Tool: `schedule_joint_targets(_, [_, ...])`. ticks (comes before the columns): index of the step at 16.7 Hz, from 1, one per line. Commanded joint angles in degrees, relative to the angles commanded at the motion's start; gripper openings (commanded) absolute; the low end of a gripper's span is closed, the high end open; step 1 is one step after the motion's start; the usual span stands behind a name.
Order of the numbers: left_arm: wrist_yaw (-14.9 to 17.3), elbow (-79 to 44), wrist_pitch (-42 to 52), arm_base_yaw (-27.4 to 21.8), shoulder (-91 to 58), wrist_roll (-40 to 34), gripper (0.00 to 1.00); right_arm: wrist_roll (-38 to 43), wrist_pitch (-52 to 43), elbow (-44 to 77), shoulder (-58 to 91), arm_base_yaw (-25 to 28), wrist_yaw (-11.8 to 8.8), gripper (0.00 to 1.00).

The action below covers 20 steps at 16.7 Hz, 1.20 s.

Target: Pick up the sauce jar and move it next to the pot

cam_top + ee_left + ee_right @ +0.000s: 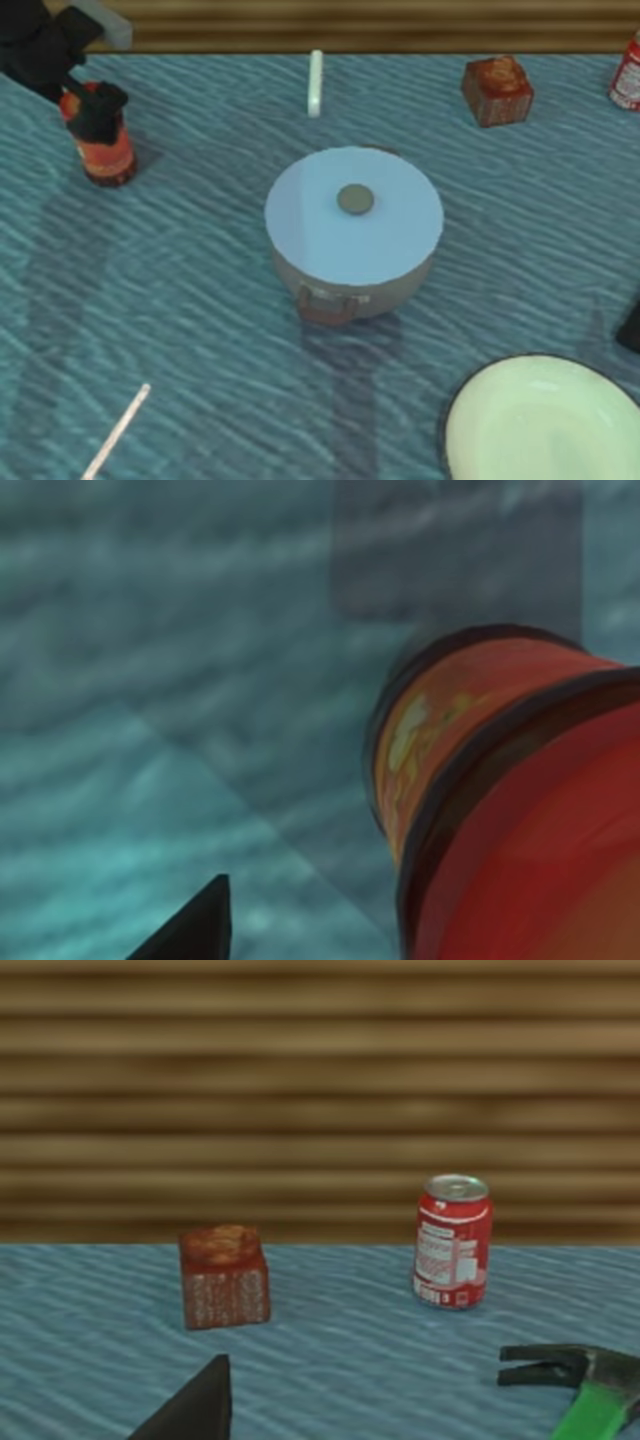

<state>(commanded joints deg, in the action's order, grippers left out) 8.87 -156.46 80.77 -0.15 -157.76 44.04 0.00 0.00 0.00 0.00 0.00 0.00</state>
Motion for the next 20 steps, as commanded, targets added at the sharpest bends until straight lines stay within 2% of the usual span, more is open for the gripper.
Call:
schedule_joint_targets(4, [-0.1,7.2,-6.1,-0.2,1.2,-0.2,1.00,0.0,0.0,0.0,0.0,0.0,0.0,1.00])
schedule_joint_targets(8, [-0.1,7.5,-6.4,-0.2,1.3,-0.2,1.00,0.0,0.0,0.0,0.0,0.0,0.0,1.00])
schedule_joint_targets(20, [-0.1,7.5,-6.4,-0.2,1.3,-0.2,0.10,0.0,0.0,0.0,0.0,0.0,0.0,1.00])
